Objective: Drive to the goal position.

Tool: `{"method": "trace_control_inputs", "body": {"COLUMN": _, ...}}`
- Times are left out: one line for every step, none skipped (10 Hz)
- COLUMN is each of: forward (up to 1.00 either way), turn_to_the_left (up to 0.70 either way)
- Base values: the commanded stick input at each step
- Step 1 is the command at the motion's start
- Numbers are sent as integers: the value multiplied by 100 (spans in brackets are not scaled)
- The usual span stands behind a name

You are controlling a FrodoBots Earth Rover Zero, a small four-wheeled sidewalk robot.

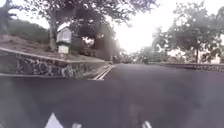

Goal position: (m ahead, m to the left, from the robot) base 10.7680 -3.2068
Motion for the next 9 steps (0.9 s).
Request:
{"method": "trace_control_inputs", "body": {"forward": 50, "turn_to_the_left": -5}}
{"method": "trace_control_inputs", "body": {"forward": 50, "turn_to_the_left": -11}}
{"method": "trace_control_inputs", "body": {"forward": 50, "turn_to_the_left": -18}}
{"method": "trace_control_inputs", "body": {"forward": 50, "turn_to_the_left": -25}}
{"method": "trace_control_inputs", "body": {"forward": 50, "turn_to_the_left": -32}}
{"method": "trace_control_inputs", "body": {"forward": 50, "turn_to_the_left": -38}}
{"method": "trace_control_inputs", "body": {"forward": 50, "turn_to_the_left": -43}}
{"method": "trace_control_inputs", "body": {"forward": 50, "turn_to_the_left": -48}}
{"method": "trace_control_inputs", "body": {"forward": 50, "turn_to_the_left": -50}}
